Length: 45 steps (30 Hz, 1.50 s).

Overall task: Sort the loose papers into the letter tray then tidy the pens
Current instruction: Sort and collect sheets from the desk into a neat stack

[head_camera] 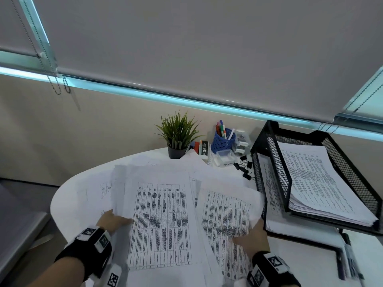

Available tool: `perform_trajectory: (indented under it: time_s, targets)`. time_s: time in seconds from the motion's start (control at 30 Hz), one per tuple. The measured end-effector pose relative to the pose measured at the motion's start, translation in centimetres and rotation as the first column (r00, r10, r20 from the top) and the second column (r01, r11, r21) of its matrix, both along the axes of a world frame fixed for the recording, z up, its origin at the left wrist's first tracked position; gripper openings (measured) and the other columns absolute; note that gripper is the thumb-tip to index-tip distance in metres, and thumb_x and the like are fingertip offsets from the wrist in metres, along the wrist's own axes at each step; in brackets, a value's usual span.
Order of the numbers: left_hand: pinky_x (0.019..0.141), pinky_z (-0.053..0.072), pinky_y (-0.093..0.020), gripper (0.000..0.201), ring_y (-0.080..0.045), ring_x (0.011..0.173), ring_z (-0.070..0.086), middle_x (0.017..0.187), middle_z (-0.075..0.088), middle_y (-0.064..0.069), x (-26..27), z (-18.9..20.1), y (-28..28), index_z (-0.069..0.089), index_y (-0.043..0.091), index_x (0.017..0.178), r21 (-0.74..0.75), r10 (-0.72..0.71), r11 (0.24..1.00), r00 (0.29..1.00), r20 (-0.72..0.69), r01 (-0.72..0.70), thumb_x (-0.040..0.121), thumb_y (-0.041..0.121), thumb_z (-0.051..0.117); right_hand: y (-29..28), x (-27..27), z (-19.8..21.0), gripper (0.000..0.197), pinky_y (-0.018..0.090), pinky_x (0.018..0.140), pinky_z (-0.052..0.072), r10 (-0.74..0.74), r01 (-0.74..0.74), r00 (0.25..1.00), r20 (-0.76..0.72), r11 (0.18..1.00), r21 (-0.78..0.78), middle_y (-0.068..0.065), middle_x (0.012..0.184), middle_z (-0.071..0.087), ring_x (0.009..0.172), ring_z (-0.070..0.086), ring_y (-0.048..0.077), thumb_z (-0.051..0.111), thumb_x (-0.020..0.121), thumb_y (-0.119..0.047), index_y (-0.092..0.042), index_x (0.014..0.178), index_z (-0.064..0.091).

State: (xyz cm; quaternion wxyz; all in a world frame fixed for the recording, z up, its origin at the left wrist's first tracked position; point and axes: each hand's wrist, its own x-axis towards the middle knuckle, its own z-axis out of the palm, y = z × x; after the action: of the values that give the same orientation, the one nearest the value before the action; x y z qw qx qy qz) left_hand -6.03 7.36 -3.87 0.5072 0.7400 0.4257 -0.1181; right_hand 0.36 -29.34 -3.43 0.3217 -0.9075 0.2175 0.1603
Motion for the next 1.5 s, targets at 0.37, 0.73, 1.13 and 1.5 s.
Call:
perform_trajectory:
  time_s: [0.37, 0.73, 1.13, 1.5]
  targets:
    - [0.088, 0.042, -0.04, 0.054, -0.042, 0.111, 0.054, 0.119, 0.057, -0.031, 0.2, -0.5, 0.3, 0.05, -0.016, 0.119, -0.016, -0.005, 1.0, 1.0, 0.008, 0.006, 0.074, 0.001, 0.074, -0.6, 0.6, 1.9, 0.057, 0.027, 0.071, 0.048, -0.066, 0.058, 0.993, 0.097, 0.994, 0.091, 0.022, 0.112, 0.06, 0.102, 0.058, 0.032, 0.073, 0.073, -0.001, 0.006, 0.125, 0.051]
    - [0.09, 0.045, -0.042, 0.047, -0.036, 0.098, 0.059, 0.112, 0.062, -0.025, 0.8, -1.0, 0.6, 0.055, -0.012, 0.113, -0.064, -0.05, 0.997, 0.998, 0.04, 0.053, 0.074, 0.007, 0.075, -1.3, 2.5, 8.7, 0.013, 0.02, 0.048, 0.034, 0.121, -0.096, 0.925, 0.361, 0.992, -0.087, -0.002, 0.059, 0.058, 0.05, 0.048, 0.015, 0.059, 0.087, -0.01, -0.016, 0.082, 0.07]
    - [0.1, 0.042, -0.046, 0.058, -0.039, 0.114, 0.055, 0.124, 0.058, -0.023, 1.3, -1.7, 0.7, 0.048, -0.007, 0.126, -0.089, -0.084, 0.992, 0.996, 0.03, 0.086, 0.078, 0.012, 0.072, -2.0, 2.7, 18.1, 0.02, 0.03, 0.056, 0.048, 0.137, -0.011, 0.784, 0.606, 0.978, -0.208, 0.008, 0.059, 0.063, 0.056, 0.058, 0.031, 0.055, 0.09, -0.017, -0.018, 0.094, 0.075]
    - [0.108, 0.034, -0.046, 0.082, -0.037, 0.13, 0.041, 0.144, 0.039, -0.02, 2.4, -2.3, -1.1, 0.029, -0.003, 0.142, -0.108, -0.161, 0.981, 0.987, 0.014, 0.162, 0.079, 0.026, 0.072, 0.6, 2.8, 20.9, 0.021, 0.026, 0.072, 0.044, -0.005, -0.069, 0.764, 0.645, 0.994, 0.09, 0.004, 0.085, 0.069, 0.073, 0.058, 0.017, 0.063, 0.087, -0.021, -0.013, 0.105, 0.072]
